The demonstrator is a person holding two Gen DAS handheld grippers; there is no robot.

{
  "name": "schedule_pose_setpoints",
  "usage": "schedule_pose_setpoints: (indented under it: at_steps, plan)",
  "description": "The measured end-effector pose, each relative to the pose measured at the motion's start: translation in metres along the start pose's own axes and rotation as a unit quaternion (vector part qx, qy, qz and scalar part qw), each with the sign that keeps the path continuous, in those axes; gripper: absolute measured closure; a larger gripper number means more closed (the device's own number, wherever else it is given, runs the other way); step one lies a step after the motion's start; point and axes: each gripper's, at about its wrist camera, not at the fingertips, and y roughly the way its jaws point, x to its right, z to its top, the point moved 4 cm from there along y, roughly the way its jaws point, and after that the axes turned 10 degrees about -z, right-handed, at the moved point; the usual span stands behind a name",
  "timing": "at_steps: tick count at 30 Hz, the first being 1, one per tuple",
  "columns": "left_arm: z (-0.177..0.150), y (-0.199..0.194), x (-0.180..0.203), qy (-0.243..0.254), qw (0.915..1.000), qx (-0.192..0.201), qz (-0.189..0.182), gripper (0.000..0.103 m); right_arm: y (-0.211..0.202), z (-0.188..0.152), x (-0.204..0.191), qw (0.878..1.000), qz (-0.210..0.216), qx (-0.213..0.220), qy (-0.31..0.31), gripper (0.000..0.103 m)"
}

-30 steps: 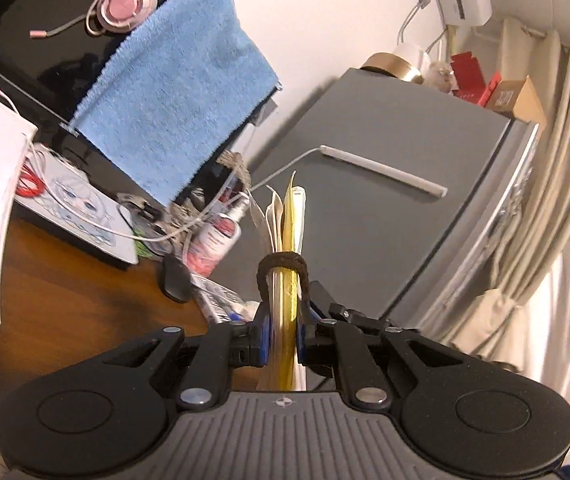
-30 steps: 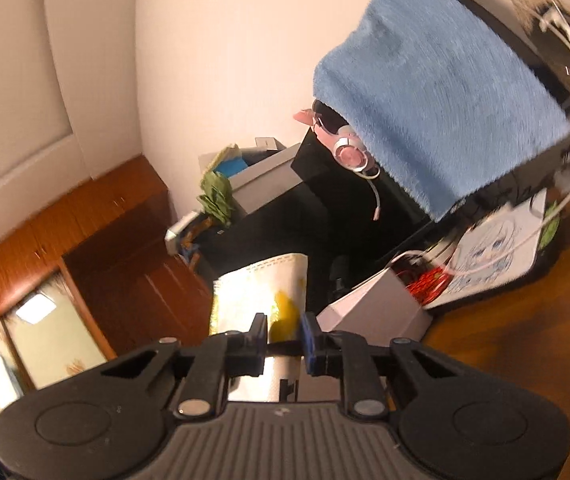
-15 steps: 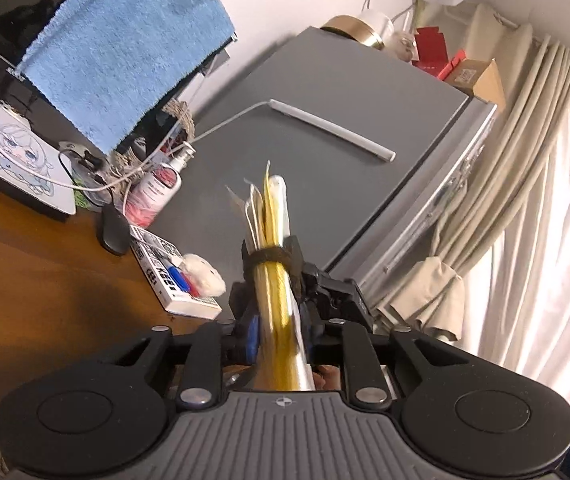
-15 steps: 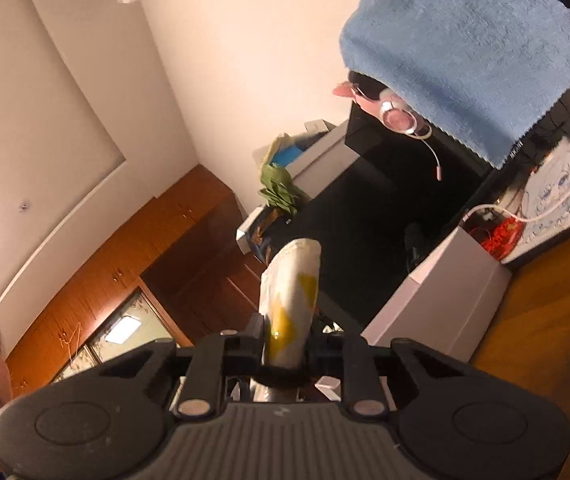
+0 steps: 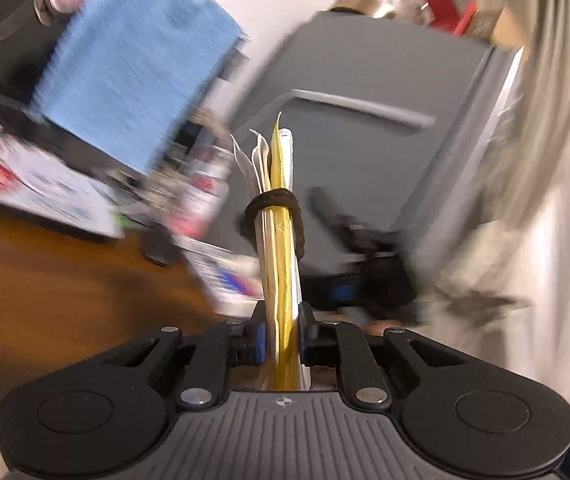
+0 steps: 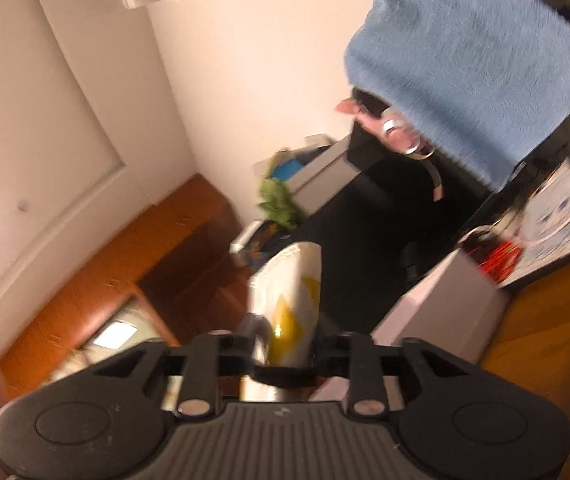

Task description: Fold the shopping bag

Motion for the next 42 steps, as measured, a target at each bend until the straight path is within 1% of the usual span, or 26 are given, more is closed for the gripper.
schedule_pose_setpoints:
  at_steps: [1, 3, 5, 6, 8, 11, 12, 15, 16, 18, 19, 21, 23, 26, 28, 32, 35, 36, 37, 39, 41, 42]
  plan:
    - [0.000, 0.002, 0.002, 0.019, 0.9992, 0.000, 0.036, 0.089, -0.002, 0.003, -0.003, 0.999, -0.032, 0.010, -0.027, 0.042]
    - [-0.002, 0.006, 0.003, 0.046, 0.9953, -0.002, 0.085, 0.089, -0.006, 0.007, -0.013, 0.992, -0.087, 0.026, -0.085, 0.040]
    - [-0.006, 0.013, 0.005, 0.078, 0.9876, -0.007, 0.136, 0.089, -0.008, 0.008, -0.026, 0.980, -0.136, 0.038, -0.142, 0.035]
    - [-0.008, 0.017, 0.006, 0.094, 0.9827, -0.011, 0.159, 0.089, -0.006, 0.007, -0.035, 0.972, -0.155, 0.040, -0.171, 0.032]
    - [-0.013, 0.026, 0.006, 0.128, 0.9700, -0.021, 0.206, 0.089, 0.000, 0.002, -0.053, 0.954, -0.186, 0.037, -0.232, 0.031]
    - [-0.023, 0.037, 0.009, 0.180, 0.9488, -0.031, 0.258, 0.089, 0.015, -0.008, -0.079, 0.925, -0.210, 0.024, -0.315, 0.031]
    - [-0.025, 0.040, 0.010, 0.191, 0.9443, -0.034, 0.266, 0.089, 0.020, -0.011, -0.085, 0.915, -0.220, 0.019, -0.336, 0.031]
    - [-0.031, 0.044, 0.010, 0.209, 0.9382, -0.041, 0.273, 0.089, 0.036, -0.017, -0.093, 0.885, -0.264, 0.003, -0.385, 0.031]
    - [-0.033, 0.045, 0.010, 0.216, 0.9348, -0.043, 0.279, 0.089, 0.041, -0.018, -0.093, 0.877, -0.274, -0.003, -0.394, 0.031]
    - [-0.036, 0.048, 0.010, 0.226, 0.9288, -0.045, 0.290, 0.089, 0.047, -0.021, -0.090, 0.871, -0.287, -0.013, -0.399, 0.031]
    - [-0.037, 0.048, 0.009, 0.229, 0.9272, -0.046, 0.293, 0.089, 0.049, -0.022, -0.088, 0.868, -0.293, -0.018, -0.401, 0.031]
    - [-0.038, 0.049, 0.009, 0.228, 0.9268, -0.050, 0.294, 0.089, 0.055, -0.025, -0.085, 0.862, -0.303, -0.023, -0.406, 0.031]
    - [-0.038, 0.050, 0.007, 0.222, 0.9281, -0.053, 0.295, 0.089, 0.060, -0.027, -0.083, 0.856, -0.312, -0.027, -0.412, 0.031]
    - [-0.037, 0.050, 0.004, 0.211, 0.9313, -0.054, 0.292, 0.089, 0.063, -0.036, -0.080, 0.849, -0.313, -0.046, -0.422, 0.031]
    - [-0.036, 0.049, 0.002, 0.201, 0.9349, -0.055, 0.288, 0.089, 0.066, -0.041, -0.079, 0.849, -0.310, -0.060, -0.424, 0.031]
    - [-0.035, 0.047, -0.002, 0.187, 0.9387, -0.059, 0.284, 0.089, 0.070, -0.049, -0.074, 0.851, -0.307, -0.080, -0.418, 0.031]
    - [-0.034, 0.043, -0.004, 0.175, 0.9440, -0.053, 0.275, 0.089, 0.069, -0.053, -0.072, 0.854, -0.302, -0.084, -0.416, 0.031]
    - [-0.032, 0.040, -0.006, 0.164, 0.9487, -0.048, 0.266, 0.089, 0.066, -0.051, -0.072, 0.860, -0.294, -0.077, -0.409, 0.031]
    - [-0.029, 0.035, -0.008, 0.148, 0.9561, -0.042, 0.249, 0.089, 0.061, -0.046, -0.071, 0.875, -0.281, -0.065, -0.389, 0.031]
    - [-0.023, 0.026, -0.013, 0.106, 0.9727, -0.031, 0.204, 0.089, 0.047, -0.033, -0.058, 0.913, -0.257, -0.046, -0.313, 0.032]
    - [-0.017, 0.016, -0.017, 0.063, 0.9859, -0.018, 0.154, 0.089, 0.031, -0.020, -0.044, 0.945, -0.231, -0.029, -0.230, 0.058]
    - [-0.015, 0.012, -0.019, 0.044, 0.9906, -0.012, 0.129, 0.089, 0.023, -0.013, -0.036, 0.958, -0.217, -0.020, -0.188, 0.082]
